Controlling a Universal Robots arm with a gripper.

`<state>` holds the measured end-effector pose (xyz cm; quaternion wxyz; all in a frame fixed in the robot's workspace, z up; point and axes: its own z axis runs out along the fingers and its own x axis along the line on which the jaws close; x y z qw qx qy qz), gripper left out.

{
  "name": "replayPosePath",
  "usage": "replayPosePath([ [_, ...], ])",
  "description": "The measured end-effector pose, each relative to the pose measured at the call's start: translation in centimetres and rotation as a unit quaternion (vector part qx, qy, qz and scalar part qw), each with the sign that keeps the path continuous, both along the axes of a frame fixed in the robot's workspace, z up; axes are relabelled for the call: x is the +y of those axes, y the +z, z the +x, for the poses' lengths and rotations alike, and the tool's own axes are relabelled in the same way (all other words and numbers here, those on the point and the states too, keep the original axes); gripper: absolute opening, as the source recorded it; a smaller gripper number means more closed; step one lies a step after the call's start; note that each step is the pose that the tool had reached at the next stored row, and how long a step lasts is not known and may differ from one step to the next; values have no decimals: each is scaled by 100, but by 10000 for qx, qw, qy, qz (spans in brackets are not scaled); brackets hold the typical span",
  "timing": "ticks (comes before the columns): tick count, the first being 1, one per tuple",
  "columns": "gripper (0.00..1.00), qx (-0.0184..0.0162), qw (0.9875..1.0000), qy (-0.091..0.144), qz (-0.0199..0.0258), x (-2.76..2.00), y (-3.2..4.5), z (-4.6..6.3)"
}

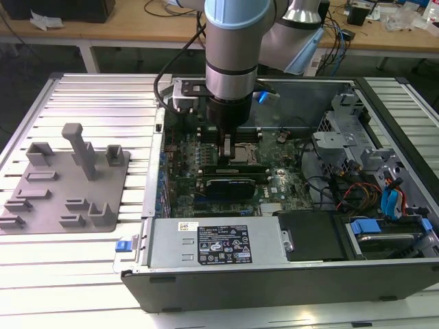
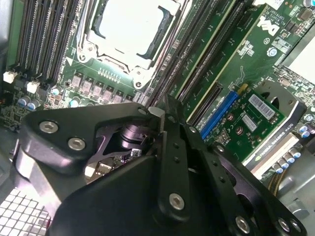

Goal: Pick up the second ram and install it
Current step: 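Press down the second ram until it locks into place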

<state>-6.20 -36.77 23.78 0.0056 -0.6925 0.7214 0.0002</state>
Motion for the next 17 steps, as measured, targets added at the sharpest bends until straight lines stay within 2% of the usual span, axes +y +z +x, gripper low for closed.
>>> replayPosePath([
  [17, 8, 0, 10000, 1, 0, 0, -67, 0],
])
